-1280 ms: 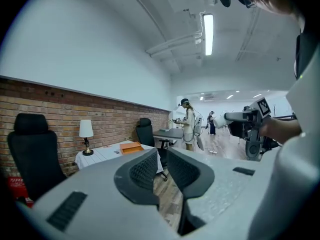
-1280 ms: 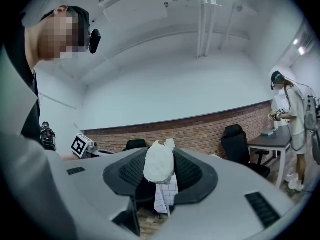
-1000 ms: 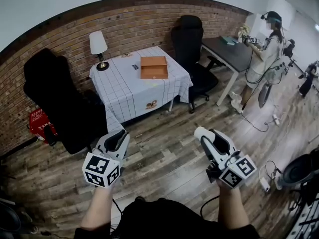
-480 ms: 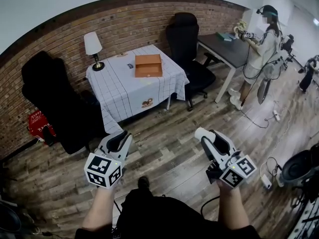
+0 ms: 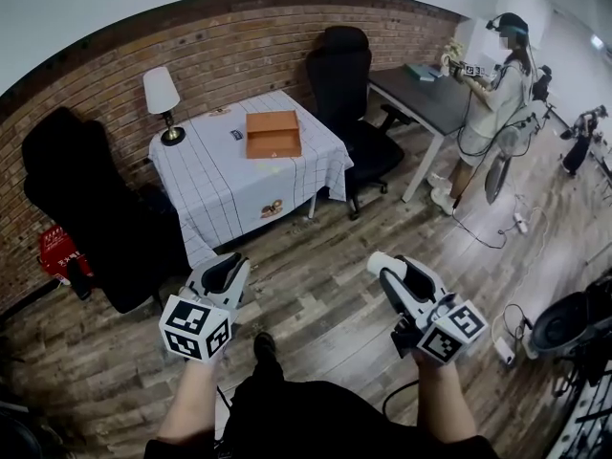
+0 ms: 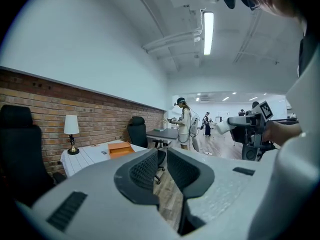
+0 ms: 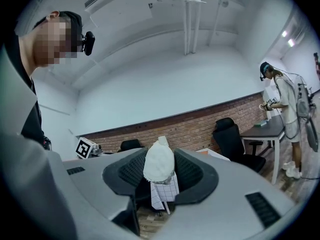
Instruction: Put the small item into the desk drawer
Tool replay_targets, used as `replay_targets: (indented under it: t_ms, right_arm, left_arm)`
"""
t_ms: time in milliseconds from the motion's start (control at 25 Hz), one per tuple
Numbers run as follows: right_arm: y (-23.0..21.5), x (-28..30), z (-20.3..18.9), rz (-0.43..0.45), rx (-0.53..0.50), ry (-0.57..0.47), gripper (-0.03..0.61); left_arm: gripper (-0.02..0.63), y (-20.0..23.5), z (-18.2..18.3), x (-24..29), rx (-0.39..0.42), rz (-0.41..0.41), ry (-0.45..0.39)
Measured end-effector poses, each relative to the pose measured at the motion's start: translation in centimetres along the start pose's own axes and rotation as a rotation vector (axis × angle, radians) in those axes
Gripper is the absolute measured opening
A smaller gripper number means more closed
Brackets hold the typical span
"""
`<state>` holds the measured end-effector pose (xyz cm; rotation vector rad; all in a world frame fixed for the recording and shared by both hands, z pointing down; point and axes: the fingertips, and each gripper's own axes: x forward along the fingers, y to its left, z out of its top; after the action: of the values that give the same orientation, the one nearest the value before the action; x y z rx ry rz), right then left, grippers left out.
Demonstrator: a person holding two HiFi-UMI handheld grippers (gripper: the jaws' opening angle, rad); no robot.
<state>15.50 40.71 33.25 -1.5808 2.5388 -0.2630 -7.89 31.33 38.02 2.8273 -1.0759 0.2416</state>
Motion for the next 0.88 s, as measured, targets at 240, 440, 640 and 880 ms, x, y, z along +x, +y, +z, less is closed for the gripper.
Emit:
replay_targets:
  t_ms: [240, 440, 640, 880]
  right_arm:
    - [-3.0, 6.2, -0.4, -0.016, 0.016, 0.024, 0.166]
    - [-4.6, 12.6, -0.5, -0.004, 0.041, 0.036, 0.166]
    - [-5.3, 18.2, -1.8, 0.013, 0.043, 0.034, 0.166]
    - [-5.4, 23.5, -2.6, 0.027, 0.029, 0.039, 0.166]
  left_arm:
    - [0.066, 5.5, 0.3, 4.5, -0.017, -0.009, 0.013]
    - [0.066, 10.8, 1.1, 7.9, -0.016, -0.012, 0.02]
    - [0.066, 15.6, 0.7, 10.1, -0.004, -0.01, 0.012]
    - [0.066, 20.2, 0.1, 11.7, -0.005, -0.018, 0.011]
